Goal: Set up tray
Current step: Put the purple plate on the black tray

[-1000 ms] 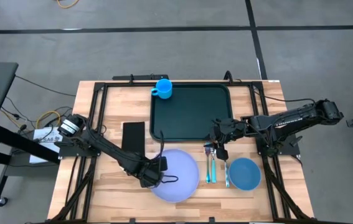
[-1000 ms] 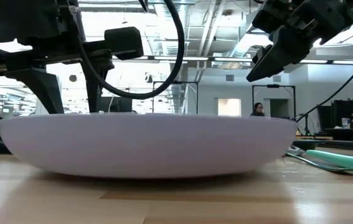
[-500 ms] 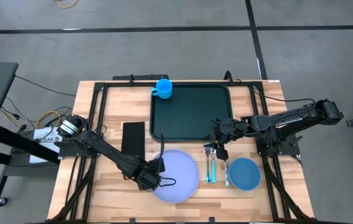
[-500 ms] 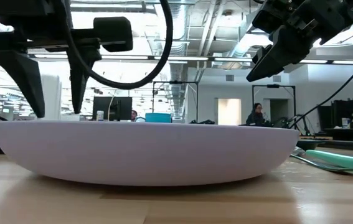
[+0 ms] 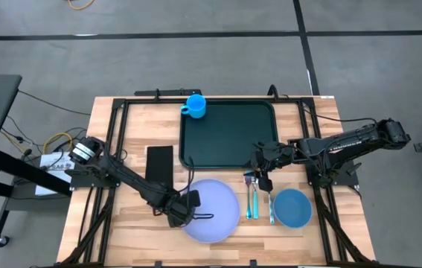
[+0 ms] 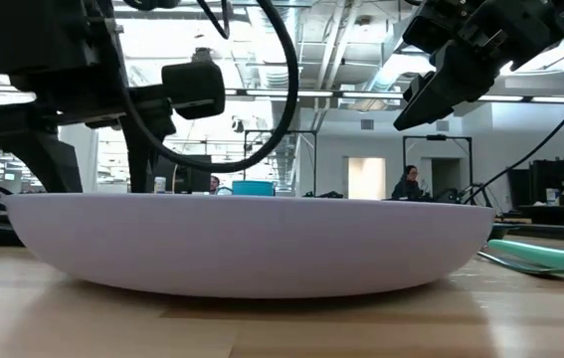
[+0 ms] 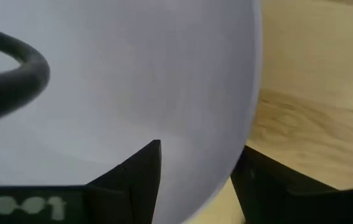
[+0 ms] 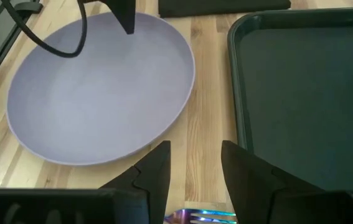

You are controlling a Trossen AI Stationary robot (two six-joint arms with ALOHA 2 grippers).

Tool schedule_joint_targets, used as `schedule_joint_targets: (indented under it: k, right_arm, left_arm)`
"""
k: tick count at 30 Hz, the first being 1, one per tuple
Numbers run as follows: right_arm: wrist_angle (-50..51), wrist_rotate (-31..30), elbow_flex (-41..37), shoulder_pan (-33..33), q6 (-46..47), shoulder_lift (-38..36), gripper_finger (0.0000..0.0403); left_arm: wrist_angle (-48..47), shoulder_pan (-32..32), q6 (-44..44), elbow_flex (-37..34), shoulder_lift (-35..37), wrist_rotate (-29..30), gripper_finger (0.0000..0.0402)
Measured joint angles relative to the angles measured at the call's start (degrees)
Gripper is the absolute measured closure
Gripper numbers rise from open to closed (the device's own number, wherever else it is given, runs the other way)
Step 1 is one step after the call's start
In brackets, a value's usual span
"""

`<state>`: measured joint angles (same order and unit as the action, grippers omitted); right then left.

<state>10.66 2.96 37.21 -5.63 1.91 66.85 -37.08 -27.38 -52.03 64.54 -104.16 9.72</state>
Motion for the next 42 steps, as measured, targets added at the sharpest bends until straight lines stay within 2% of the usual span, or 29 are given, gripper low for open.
schedule_joint_targets:
  k: [8,11,26,35,42]
  right_arm:
    - [-0.24,-0.02,0.00,0.00,-0.28,0.00,0.0269]
    - [-0.26,-0.01,0.00,0.00,-0.30,0.00,0.0269]
    - [-0.30,0.00,0.00,0.00,-0.39,0.00,0.0269]
    - [-0.31,0.00,0.00,0.00,-0.39,0.00,0.0269]
    - [-0.31,0.00,0.00,0.01,-0.39,0.00,0.0269]
  left_arm:
    - [1.06,0.55,-1.33,-0.75,0.00,-0.96,0.0231]
    - [1.10,0.55,-1.31,-0.75,0.00,-0.91,0.0243]
    - [0.80,1.57,8.99,2.16,0.00,-1.00,0.0395]
    - [-5.97,1.65,13.61,6.07,0.00,-1.95,0.0400]
    - [-7.45,1.07,14.15,7.07,0.00,-0.41,0.0401]
